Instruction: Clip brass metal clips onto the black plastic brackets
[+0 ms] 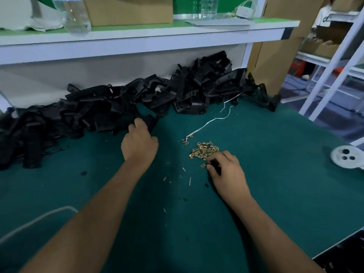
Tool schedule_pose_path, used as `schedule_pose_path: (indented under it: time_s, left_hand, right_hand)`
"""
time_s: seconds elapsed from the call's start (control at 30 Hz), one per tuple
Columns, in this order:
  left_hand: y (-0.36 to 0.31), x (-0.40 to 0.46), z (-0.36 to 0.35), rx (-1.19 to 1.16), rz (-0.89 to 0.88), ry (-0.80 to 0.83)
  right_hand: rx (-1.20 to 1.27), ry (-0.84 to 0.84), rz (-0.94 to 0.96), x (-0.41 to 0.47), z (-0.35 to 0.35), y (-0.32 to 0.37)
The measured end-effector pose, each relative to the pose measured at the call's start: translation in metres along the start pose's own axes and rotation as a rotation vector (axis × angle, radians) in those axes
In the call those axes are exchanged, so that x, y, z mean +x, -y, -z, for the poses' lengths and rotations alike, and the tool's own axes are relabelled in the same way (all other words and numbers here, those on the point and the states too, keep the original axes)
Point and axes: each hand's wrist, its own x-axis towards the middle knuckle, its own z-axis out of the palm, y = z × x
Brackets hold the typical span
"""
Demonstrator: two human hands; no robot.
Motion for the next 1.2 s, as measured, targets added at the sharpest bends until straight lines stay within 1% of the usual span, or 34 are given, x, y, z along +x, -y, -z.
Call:
schedule_pose_path:
  time_s: [0.07,0.17,0.23,0.3,0.37,0.5,0.53,0.57,0.63,0.73,0.8,0.9,0.97,1.07,1.1,1.2]
  left_hand:
    - [0.007,-0.043,0.014,0.044,-0.119,-0.02]
    - [0.025,-0.095,0.028,0.156,-0.216,0.088]
    - [0.041,-0.117,0.04,0.262,-0.257,0.103]
    - [0.058,-0.128,0.05,0.367,-0.26,0.111]
    - [0.072,-0.138,0.057,0.428,-0.252,0.173]
    - [0.082,-0.164,0.054,0.32,-0.298,0.339]
    - [0.08,-0.17,0.052,0.282,-0.281,0.344]
    - [0.077,-0.174,0.049,0.253,-0.258,0.323]
    - [0.068,-0.175,0.043,0.273,-0.231,0.255]
    - [0.045,-0.168,0.028,0.275,-0.253,0.17]
    - [0.031,-0.161,0.019,0.273,-0.277,0.184]
    - [0.021,-0.148,0.01,0.181,-0.302,0.21]
    - [0.02,-0.148,0.009,0.17,-0.374,0.228]
    - [0.019,-0.155,0.01,0.288,-0.575,0.336]
    - [0.018,-0.157,0.011,0.298,-0.584,0.339]
    - [0.014,-0.161,0.012,0.241,-0.554,0.262]
  right_hand:
    - [0.011,-0.012,0.018,0.0,-0.001,0.0]
    - [0.031,-0.003,0.018,-0.001,-0.002,0.001]
    - [0.057,0.004,0.021,-0.003,-0.001,0.001]
    - [0.106,0.014,-0.01,-0.006,0.002,0.002]
    - [0.148,0.02,-0.042,-0.01,0.005,0.004]
    - [0.17,0.023,-0.061,-0.021,0.008,0.01]
    - [0.182,0.003,-0.07,-0.025,0.008,0.011]
    - [0.218,-0.023,-0.084,-0.029,0.01,0.012]
    - [0.348,-0.057,-0.127,-0.038,0.015,0.014]
    - [0.505,-0.067,-0.193,-0.049,0.022,0.014]
    - [0.577,-0.082,-0.216,-0.052,0.025,0.014]
    - [0.726,-0.065,-0.201,-0.051,0.027,0.017]
    - [0.829,-0.033,-0.203,-0.054,0.027,0.021]
    - [0.818,-0.013,-0.202,-0.067,0.027,0.028]
    - [0.794,-0.01,-0.201,-0.073,0.026,0.031]
    - [0.782,-0.002,-0.178,-0.093,0.02,0.038]
